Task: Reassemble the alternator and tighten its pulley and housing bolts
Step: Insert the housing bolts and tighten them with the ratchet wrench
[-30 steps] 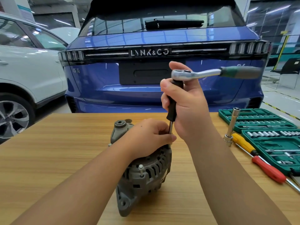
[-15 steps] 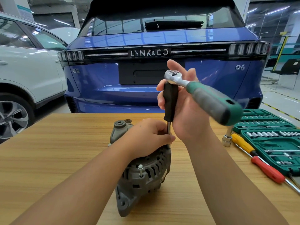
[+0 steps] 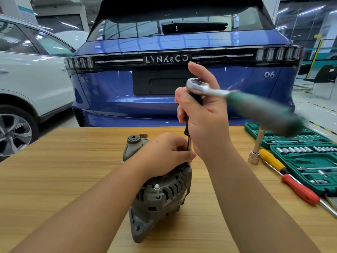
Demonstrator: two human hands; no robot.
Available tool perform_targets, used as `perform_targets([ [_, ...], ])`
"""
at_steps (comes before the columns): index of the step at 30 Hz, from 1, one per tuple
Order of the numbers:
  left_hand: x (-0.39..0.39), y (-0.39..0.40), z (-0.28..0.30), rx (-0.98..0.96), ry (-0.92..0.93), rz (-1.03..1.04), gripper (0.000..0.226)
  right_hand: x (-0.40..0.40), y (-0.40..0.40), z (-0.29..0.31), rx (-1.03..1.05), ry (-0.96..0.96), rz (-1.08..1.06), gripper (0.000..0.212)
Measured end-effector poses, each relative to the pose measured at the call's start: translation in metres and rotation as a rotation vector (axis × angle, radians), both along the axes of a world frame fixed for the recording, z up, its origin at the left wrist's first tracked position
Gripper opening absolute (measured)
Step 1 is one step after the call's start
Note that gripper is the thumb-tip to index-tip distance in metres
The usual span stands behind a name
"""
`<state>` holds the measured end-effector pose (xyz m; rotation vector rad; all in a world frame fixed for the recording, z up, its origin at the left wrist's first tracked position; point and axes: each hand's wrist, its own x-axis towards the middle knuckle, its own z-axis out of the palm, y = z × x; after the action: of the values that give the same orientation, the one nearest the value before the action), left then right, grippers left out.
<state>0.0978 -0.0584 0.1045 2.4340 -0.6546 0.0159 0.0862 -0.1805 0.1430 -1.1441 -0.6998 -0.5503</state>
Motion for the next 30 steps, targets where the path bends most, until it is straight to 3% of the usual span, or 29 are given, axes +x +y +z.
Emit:
perform_targets([
  [5,-0.001,0.0,0.0,0.032,0.006,-0.007,0.016,0.0,0.0,-0.005,0.008,0.02,0.051,0.047],
  [10,0.001,0.001,-0.001,0.007,0.007,0.031,0.017,-0.003,-0.009,0.001,0.141,0.147,0.377,0.041],
  [14,0.002,0.0,-0.002,0.016,0.01,0.032,0.018,-0.009,-0.004,0.004,0.063,0.196,0.166,0.041],
  [18,0.0,-0.002,0.0,0.029,0.01,-0.013,0.018,-0.008,-0.005,0.007,0.099,0.249,-0.123,0.015],
  [21,0.002,-0.002,0.001,0.043,0.008,0.011,0.016,-0.004,-0.016,0.009,0.096,0.311,-0.001,0.006],
  [23,0.003,-0.001,0.0,0.034,0.013,0.022,0.017,-0.004,-0.017,0.007,0.06,0.253,0.098,0.021],
  [26,0.001,0.0,0.0,0.011,0.015,0.005,0.015,-0.003,-0.004,0.001,-0.021,0.049,0.014,0.038],
  [30,0.0,0.001,-0.002,-0.02,0.004,0.018,0.015,-0.004,0.004,-0.001,-0.002,0.005,-0.02,0.049],
])
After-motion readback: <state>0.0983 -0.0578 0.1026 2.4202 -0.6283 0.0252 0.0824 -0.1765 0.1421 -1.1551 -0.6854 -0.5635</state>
